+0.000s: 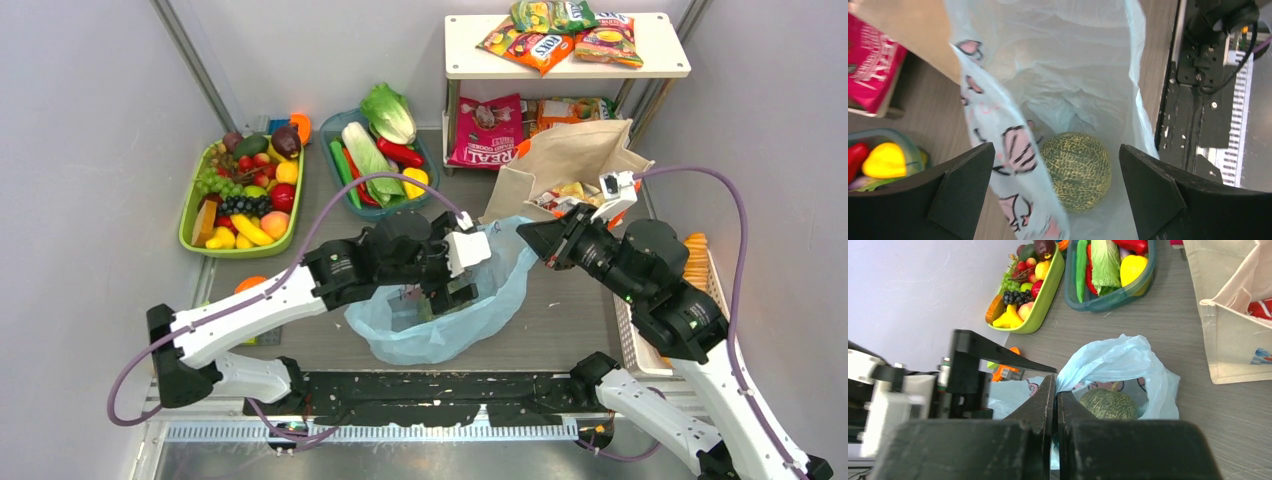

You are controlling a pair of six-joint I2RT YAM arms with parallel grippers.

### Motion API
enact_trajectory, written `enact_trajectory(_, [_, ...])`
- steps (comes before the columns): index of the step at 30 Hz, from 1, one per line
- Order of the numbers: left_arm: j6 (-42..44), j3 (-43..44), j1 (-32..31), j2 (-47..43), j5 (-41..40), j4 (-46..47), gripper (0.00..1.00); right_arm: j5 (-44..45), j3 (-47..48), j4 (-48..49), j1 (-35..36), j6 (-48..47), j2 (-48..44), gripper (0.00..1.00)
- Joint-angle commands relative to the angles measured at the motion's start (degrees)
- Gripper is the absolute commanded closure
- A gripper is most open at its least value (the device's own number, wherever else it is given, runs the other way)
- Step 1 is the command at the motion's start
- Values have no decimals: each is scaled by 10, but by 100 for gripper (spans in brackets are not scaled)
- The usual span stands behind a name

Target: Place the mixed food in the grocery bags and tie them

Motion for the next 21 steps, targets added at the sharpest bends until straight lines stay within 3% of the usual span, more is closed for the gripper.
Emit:
enact_trajectory(1, [-28,53,1,-72,-71,-5,0,27,31,-4,-3,-26,5,95])
enact_trajectory(5, [-61,97,1,-93,-173,-56,0,35,27,-10,-3,-33,1,95])
enact_trajectory(10, [-94,146,1,-113,-206,-143,1,35,26,-15,-3,-38,4,95])
enact_trajectory(17, [-130,95,3,-162,-291,-195,0,33,19,-16,-3,-38,1,95])
enact_trajectory(21, [-168,72,47,-174,-322,-218,0,28,17,-14,-3,-34,-1,95])
